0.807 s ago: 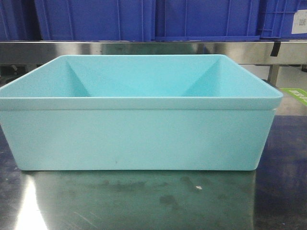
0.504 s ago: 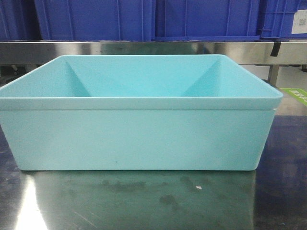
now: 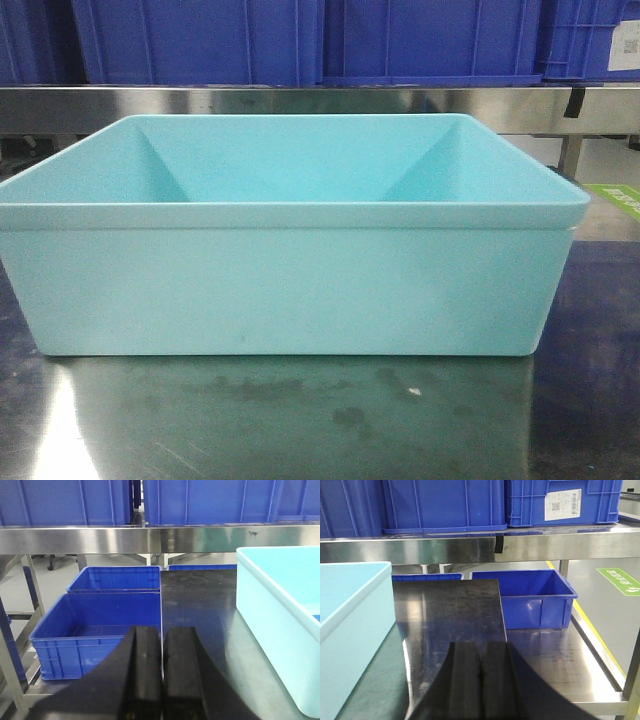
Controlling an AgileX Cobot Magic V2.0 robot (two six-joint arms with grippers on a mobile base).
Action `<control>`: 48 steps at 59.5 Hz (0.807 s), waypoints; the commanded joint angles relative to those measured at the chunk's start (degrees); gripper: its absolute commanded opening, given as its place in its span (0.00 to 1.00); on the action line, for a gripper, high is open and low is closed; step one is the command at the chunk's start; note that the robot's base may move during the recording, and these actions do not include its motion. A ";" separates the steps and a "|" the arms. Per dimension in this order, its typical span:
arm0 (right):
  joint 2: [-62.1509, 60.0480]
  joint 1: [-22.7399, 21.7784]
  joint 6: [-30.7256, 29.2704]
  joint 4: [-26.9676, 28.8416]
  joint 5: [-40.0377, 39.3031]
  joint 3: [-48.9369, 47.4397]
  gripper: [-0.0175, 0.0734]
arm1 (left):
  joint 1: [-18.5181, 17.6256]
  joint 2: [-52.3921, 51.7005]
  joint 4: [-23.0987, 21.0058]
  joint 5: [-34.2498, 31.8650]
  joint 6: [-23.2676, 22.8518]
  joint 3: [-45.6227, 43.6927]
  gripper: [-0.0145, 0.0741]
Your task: Pick red cube and place on left shelf
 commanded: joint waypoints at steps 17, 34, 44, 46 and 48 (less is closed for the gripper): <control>-1.24 -0.33 -0.40 -0.25 -4.79 -0.90 0.25 | -0.29 -0.85 -0.22 -5.03 -0.05 1.32 0.28; -1.24 -0.33 -0.40 -0.25 -10.37 -0.95 0.25 | -0.29 -0.85 -0.22 -5.03 -0.05 1.32 0.28; -0.41 -0.33 -0.40 -0.25 -12.03 -2.75 0.25 | -0.29 -0.85 -0.22 -5.03 -0.05 1.32 0.28; 0.50 -0.33 -0.40 -0.25 -11.76 -3.79 0.25 | -0.29 -0.85 -0.22 -5.03 -0.05 1.32 0.28; 1.80 -0.33 -0.40 -0.25 -11.32 -5.04 0.25 | -0.29 -0.85 -0.22 -5.03 -0.05 1.32 0.28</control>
